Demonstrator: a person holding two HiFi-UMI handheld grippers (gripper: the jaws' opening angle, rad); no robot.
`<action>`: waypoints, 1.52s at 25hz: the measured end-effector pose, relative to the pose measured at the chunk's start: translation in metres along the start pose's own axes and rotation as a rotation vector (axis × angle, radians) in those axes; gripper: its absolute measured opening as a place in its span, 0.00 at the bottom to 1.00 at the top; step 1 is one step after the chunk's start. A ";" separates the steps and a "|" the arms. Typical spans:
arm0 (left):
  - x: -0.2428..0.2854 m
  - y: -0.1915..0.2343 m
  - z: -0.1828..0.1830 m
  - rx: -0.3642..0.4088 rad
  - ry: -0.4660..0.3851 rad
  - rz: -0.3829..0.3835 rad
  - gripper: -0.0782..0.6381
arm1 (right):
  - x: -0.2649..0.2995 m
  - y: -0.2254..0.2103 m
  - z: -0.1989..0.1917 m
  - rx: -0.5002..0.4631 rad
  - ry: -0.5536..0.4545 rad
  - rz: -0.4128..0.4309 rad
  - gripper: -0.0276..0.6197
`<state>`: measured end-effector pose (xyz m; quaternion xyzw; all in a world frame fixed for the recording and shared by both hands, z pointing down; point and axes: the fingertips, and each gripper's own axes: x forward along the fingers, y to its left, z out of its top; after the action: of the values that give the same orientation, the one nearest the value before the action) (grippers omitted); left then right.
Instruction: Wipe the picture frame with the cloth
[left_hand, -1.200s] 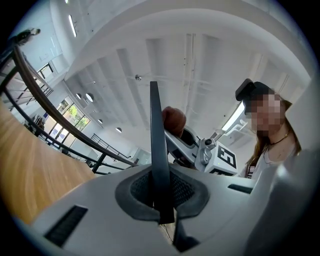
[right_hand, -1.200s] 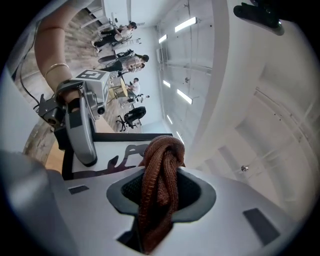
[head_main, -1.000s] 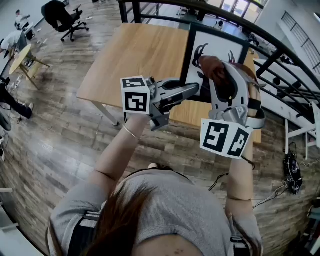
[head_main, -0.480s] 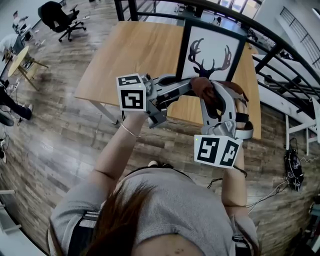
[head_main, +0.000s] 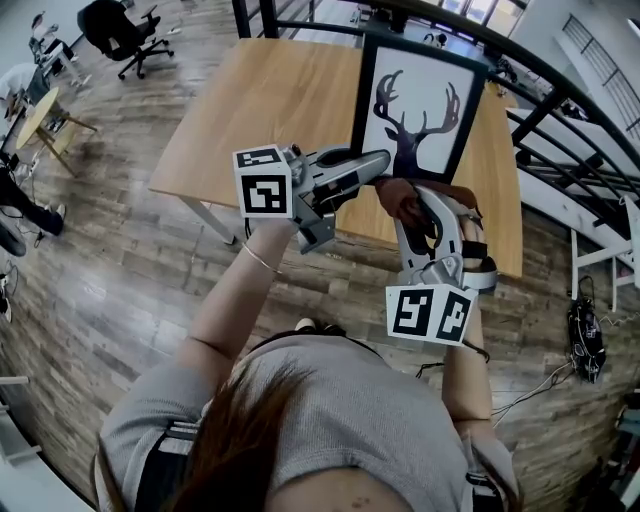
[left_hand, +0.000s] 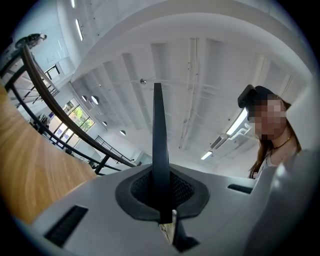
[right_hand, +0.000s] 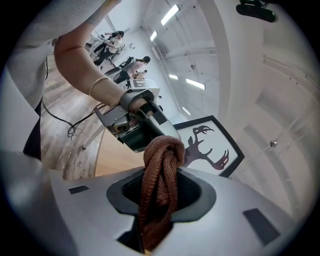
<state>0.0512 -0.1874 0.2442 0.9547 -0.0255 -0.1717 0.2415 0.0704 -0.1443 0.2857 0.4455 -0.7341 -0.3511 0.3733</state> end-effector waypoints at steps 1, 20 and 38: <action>0.000 0.000 0.000 0.004 0.000 0.000 0.13 | 0.000 0.003 -0.003 0.003 0.005 0.009 0.25; 0.000 -0.003 0.000 0.029 0.048 -0.036 0.13 | -0.057 -0.216 0.009 -0.022 -0.018 -0.565 0.25; 0.000 -0.004 0.000 0.019 0.045 -0.075 0.13 | 0.014 -0.174 0.015 -0.164 0.004 -0.438 0.25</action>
<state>0.0506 -0.1837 0.2423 0.9608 0.0141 -0.1591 0.2265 0.1215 -0.2168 0.1346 0.5631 -0.5883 -0.4812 0.3245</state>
